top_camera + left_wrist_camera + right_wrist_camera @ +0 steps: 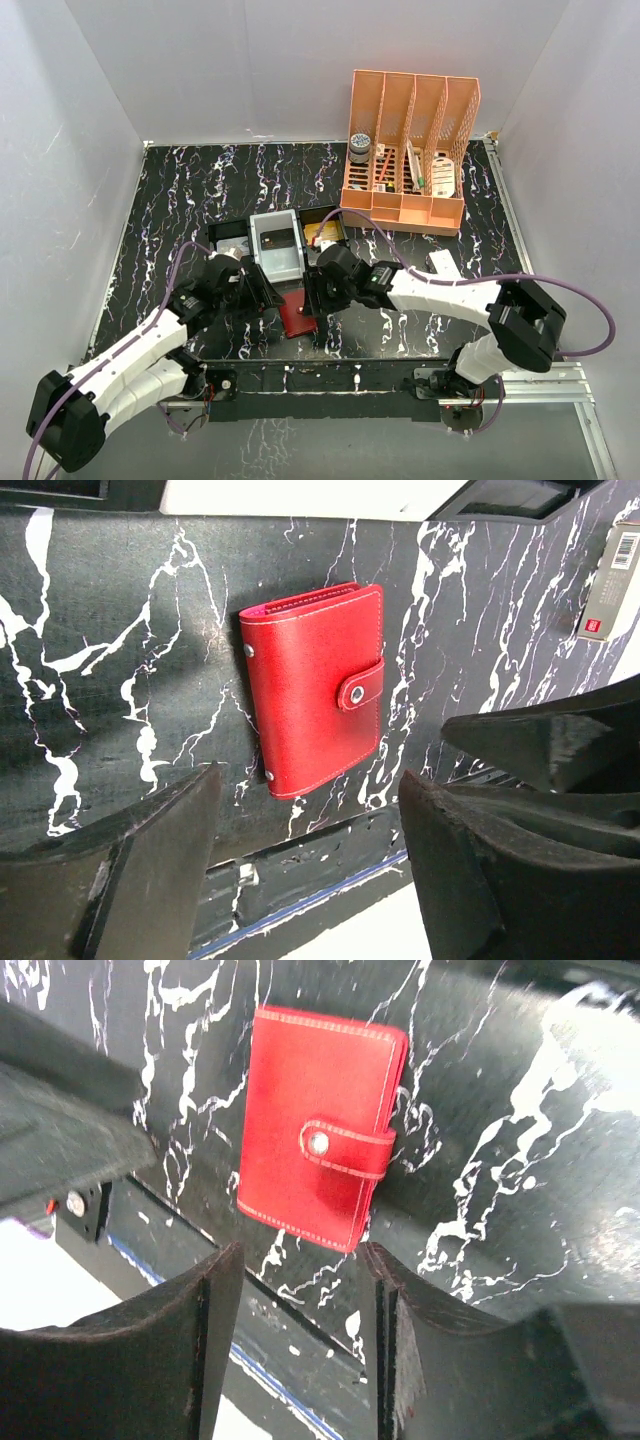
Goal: Take the credit cards out of the card holder
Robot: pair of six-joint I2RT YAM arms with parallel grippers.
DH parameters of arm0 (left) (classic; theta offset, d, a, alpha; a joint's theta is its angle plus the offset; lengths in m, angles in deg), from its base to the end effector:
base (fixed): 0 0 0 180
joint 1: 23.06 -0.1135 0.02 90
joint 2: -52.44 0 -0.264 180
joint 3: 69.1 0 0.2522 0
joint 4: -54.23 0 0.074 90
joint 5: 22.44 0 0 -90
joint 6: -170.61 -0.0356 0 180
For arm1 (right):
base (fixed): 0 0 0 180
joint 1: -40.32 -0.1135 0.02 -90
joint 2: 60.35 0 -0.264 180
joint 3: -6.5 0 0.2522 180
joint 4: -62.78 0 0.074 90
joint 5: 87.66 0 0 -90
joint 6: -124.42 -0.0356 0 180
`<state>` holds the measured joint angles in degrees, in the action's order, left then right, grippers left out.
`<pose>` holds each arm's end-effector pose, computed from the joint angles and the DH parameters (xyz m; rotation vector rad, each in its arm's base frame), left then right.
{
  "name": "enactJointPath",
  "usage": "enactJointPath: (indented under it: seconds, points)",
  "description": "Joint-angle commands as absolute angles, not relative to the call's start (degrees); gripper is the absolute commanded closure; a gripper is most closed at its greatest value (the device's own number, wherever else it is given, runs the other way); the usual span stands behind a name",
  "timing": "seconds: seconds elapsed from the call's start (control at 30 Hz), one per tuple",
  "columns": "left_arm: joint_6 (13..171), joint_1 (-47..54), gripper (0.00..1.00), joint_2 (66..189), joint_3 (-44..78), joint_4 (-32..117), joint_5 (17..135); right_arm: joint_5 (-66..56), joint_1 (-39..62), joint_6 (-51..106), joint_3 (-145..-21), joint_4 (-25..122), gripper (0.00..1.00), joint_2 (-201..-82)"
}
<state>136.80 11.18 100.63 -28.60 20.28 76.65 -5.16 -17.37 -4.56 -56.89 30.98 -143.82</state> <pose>0.1419 -0.1034 0.2040 -0.3874 2.4650 -0.9343 0.1534 0.2512 0.2032 -0.4954 2.6336 0.8082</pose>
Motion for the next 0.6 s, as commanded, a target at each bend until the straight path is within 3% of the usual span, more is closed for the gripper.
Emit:
enactJointPath:
  seconds: [0.0,0.27,0.57]
  points:
    - [137.4,11.0,0.32,102.1,-28.6,21.1,77.3,1.5,-17.0,-6.3,-63.5,29.1,0.55,-145.7]
    - [140.6,11.0,0.37,96.4,-27.0,16.4,67.3,5.8,-19.6,-8.1,-70.8,26.8,0.62,-153.5]
    - [142.2,11.0,0.37,96.2,-30.4,18.4,70.3,10.4,-21.3,-8.7,-73.8,21.5,0.64,-158.8]
